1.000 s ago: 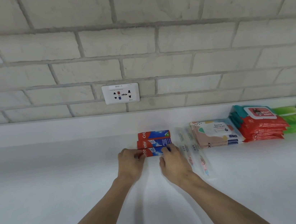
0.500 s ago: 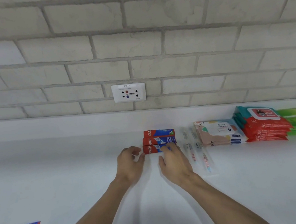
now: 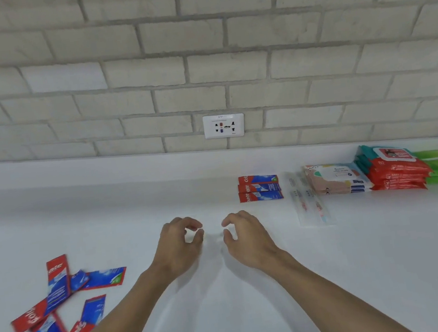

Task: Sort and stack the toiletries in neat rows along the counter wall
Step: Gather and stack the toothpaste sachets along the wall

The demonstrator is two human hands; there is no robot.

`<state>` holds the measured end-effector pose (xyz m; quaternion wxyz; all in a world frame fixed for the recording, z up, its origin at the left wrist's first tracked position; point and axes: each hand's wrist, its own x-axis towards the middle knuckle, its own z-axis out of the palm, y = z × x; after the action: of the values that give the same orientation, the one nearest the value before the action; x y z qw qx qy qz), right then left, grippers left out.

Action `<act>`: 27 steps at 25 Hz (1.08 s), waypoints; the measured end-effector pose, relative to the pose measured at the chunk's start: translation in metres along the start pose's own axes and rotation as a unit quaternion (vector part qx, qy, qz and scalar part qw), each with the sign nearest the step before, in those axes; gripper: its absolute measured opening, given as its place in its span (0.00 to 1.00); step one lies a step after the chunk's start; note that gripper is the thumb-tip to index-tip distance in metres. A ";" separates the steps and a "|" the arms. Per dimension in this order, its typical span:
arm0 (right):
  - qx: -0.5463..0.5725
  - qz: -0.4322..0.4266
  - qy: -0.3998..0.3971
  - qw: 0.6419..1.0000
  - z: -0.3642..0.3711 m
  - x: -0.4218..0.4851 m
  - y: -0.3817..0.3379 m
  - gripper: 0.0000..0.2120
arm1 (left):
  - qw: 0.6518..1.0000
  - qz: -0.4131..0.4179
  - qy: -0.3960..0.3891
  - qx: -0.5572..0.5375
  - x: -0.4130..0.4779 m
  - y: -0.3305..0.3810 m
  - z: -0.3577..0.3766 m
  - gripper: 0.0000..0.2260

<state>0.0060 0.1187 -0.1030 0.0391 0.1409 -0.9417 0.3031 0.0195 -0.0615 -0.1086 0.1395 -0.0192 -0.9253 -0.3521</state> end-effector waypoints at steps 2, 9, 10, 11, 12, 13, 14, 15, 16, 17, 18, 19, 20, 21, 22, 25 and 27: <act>0.013 -0.008 -0.009 1.000 0.012 -0.010 -0.023 0.12 | 1.000 -0.003 0.000 0.021 -0.014 -0.014 -0.020 0.05; 0.005 -0.055 -0.116 0.992 0.065 -0.046 -0.106 0.14 | 0.998 -0.047 -0.034 0.037 -0.057 -0.072 -0.088 0.06; 0.009 -0.058 -0.127 0.990 0.073 -0.052 -0.116 0.14 | 0.997 -0.057 -0.041 0.036 -0.061 -0.079 -0.097 0.07; 0.018 -0.058 -0.139 0.988 0.080 -0.058 -0.126 0.14 | 0.996 -0.065 -0.054 0.035 -0.065 -0.085 -0.105 0.07; 0.027 -0.055 -0.152 0.987 0.087 -0.063 -0.135 0.14 | 0.994 -0.068 -0.075 0.034 -0.069 -0.092 -0.113 0.07; 0.032 -0.050 -0.166 0.984 0.094 -0.069 -0.143 0.15 | 0.992 -0.065 -0.101 0.035 -0.073 -0.099 -0.121 0.07; 0.030 -0.046 -0.181 0.982 0.099 -0.075 -0.149 0.16 | 0.989 -0.061 -0.129 0.037 -0.077 -0.105 -0.127 0.06; 0.021 -0.042 -0.194 0.980 0.104 -0.079 -0.153 0.19 | 0.985 -0.058 -0.159 0.040 -0.079 -0.110 -0.134 0.07; 0.005 -0.036 -0.205 0.978 0.108 -0.083 -0.156 0.22 | 0.979 -0.058 -0.192 0.043 -0.082 -0.115 -0.139 0.07; -0.015 -0.029 -0.214 0.976 0.111 -0.086 -0.159 0.26 | 0.971 -0.057 -0.226 0.048 -0.083 -0.119 -0.143 0.08; -0.038 -0.020 -0.219 0.975 0.113 -0.090 -0.162 0.30 | 0.962 -0.055 -0.260 0.056 -0.085 -0.122 -0.146 0.10; -0.058 -0.012 -0.221 0.973 0.116 -0.093 -0.164 0.33 | 0.953 -0.051 -0.290 0.066 -0.087 -0.124 -0.148 0.13; -0.071 -0.004 -0.221 0.973 0.118 -0.096 -0.165 0.35 | 0.946 -0.046 -0.312 0.077 -0.089 -0.123 -0.147 0.16; -0.074 0.004 -0.220 0.973 0.121 -0.099 -0.166 0.35 | 0.941 -0.041 -0.325 0.087 -0.091 -0.123 -0.145 0.18; -0.068 0.012 -0.219 0.973 0.123 -0.102 -0.168 0.34 | 0.938 -0.035 -0.330 0.097 -0.094 -0.122 -0.143 0.19; -0.032 0.036 -0.199 0.979 0.124 -0.105 -0.170 0.29 | 0.937 -0.010 -0.326 0.124 -0.096 -0.117 -0.137 0.19; -0.006 0.050 -0.184 0.982 0.123 -0.105 -0.171 0.26 | 0.940 -0.008 -0.324 0.104 -0.092 -0.116 -0.137 0.17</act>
<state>0.1571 -0.0604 -0.1238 -0.1493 0.1468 -0.9405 0.2676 0.1255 -0.2329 -0.1103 -0.1699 -0.1099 -0.9519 -0.2299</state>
